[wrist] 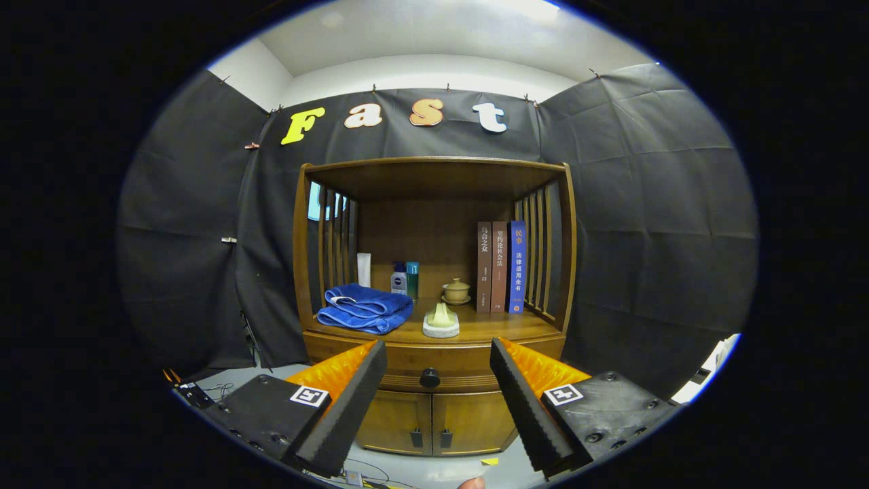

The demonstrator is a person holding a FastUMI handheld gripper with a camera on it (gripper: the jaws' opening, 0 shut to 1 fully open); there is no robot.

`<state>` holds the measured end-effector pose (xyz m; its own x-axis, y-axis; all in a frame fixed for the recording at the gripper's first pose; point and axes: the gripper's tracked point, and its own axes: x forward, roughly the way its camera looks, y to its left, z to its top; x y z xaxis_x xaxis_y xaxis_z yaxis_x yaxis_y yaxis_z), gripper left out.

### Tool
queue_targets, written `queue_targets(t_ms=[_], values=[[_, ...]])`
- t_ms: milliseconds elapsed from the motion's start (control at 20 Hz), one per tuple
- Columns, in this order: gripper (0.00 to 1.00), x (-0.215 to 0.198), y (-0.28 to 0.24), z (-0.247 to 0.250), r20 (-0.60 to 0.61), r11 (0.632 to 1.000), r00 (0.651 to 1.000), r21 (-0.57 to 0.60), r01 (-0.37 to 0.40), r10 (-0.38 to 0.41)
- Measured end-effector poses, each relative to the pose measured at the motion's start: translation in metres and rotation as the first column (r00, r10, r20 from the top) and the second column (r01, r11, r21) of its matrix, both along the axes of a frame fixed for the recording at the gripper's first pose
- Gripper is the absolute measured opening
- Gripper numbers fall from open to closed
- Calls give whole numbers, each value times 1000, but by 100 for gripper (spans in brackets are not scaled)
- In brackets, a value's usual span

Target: Pull open the drawer, take out the items inside it, and place them on the countertop above the cabinet.

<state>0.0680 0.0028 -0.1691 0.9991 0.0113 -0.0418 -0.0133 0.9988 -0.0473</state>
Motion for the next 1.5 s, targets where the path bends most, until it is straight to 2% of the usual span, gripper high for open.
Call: queue_targets(t_ms=[1500], values=[[99, 4, 15, 10, 40, 1000, 999, -19, -14, 15]])
